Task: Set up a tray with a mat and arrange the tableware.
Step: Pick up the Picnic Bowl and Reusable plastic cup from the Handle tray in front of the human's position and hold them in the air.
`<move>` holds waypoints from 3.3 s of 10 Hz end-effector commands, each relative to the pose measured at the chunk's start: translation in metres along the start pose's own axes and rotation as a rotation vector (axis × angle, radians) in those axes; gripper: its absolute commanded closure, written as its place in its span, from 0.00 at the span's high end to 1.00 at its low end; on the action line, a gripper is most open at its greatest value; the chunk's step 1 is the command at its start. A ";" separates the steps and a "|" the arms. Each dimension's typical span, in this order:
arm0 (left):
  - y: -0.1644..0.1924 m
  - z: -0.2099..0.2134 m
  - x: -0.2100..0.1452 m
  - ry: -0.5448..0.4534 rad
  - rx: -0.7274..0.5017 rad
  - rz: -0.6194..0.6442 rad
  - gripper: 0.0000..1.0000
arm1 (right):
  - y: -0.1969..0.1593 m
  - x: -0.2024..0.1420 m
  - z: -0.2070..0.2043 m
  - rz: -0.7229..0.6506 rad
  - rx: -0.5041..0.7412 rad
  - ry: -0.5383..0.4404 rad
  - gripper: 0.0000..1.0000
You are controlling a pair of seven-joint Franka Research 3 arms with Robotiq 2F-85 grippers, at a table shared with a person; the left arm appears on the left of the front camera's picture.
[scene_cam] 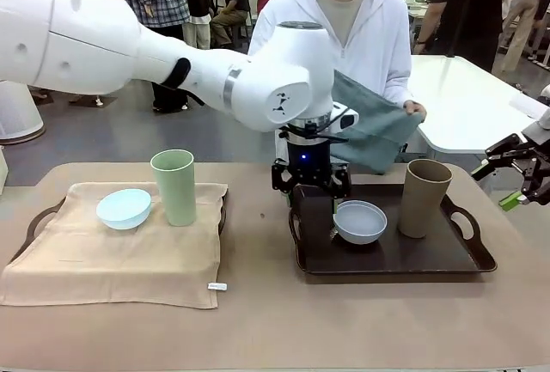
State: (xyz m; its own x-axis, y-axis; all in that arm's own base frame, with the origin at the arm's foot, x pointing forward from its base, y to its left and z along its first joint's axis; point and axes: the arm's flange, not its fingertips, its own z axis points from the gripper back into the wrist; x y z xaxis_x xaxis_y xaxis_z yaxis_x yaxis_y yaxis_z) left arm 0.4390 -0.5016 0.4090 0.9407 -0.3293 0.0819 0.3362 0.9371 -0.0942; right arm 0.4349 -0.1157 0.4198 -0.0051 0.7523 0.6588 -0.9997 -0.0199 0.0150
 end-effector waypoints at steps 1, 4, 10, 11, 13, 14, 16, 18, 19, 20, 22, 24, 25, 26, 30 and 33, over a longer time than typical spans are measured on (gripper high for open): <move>-0.005 -0.005 0.012 -0.017 0.033 0.025 0.97 | -0.008 -0.002 -0.007 -0.086 -0.024 0.006 1.00; -0.012 -0.023 0.018 -0.034 0.033 0.034 0.97 | -0.017 -0.003 -0.037 -0.127 -0.003 0.022 1.00; -0.015 -0.031 0.015 0.012 0.026 0.025 0.97 | -0.031 0.000 -0.034 -0.192 -0.022 -0.003 1.00; -0.027 -0.032 0.015 -0.008 0.057 0.027 0.97 | -0.041 0.002 -0.041 -0.226 -0.046 0.003 1.00; -0.039 -0.024 0.017 -0.041 0.052 0.045 0.97 | -0.051 -0.007 -0.044 -0.276 -0.064 -0.007 1.00; -0.044 -0.022 0.020 -0.051 0.063 0.051 0.97 | -0.056 -0.009 -0.048 -0.299 -0.070 -0.016 1.00; -0.053 -0.025 0.025 -0.054 0.065 0.068 0.97 | -0.064 -0.013 -0.058 -0.260 -0.040 -0.020 1.00; -0.054 -0.025 0.030 -0.055 0.066 0.080 0.97 | -0.070 -0.016 -0.071 -0.234 0.015 -0.042 1.00; -0.053 -0.027 0.035 -0.051 0.064 0.085 0.97 | -0.073 -0.016 -0.076 -0.168 0.044 -0.077 1.00; -0.054 -0.029 0.036 -0.048 0.063 0.092 0.97 | -0.074 -0.018 -0.080 -0.133 0.054 -0.100 1.00; -0.053 -0.029 0.039 -0.045 0.060 0.096 0.97 | -0.080 -0.024 -0.088 -0.148 0.066 -0.114 1.00; -0.052 -0.032 0.040 -0.042 0.054 0.109 0.97 | -0.081 -0.028 -0.098 -0.169 0.092 -0.130 1.00; -0.051 -0.031 0.042 -0.042 0.049 0.111 0.97 | -0.083 -0.028 -0.103 -0.172 0.093 -0.144 1.00; -0.051 -0.032 0.042 -0.044 0.047 0.115 0.97 | -0.084 -0.030 -0.108 -0.172 0.099 -0.160 1.00; -0.048 -0.032 0.046 -0.046 0.039 0.133 0.97 | -0.085 -0.030 -0.126 -0.164 0.106 -0.194 1.00; -0.045 -0.035 0.053 -0.044 0.036 0.157 0.97 | -0.086 -0.030 -0.135 -0.151 0.111 -0.212 1.00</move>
State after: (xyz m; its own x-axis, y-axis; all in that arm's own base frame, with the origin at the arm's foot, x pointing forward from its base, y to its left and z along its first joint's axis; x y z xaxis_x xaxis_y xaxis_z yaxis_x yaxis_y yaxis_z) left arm 0.4722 -0.5597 0.3823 0.9695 -0.2148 0.1183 0.2243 0.9717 -0.0739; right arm 0.5126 -0.0494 0.3017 0.1781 0.6288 0.7569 -0.9757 0.0129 0.2188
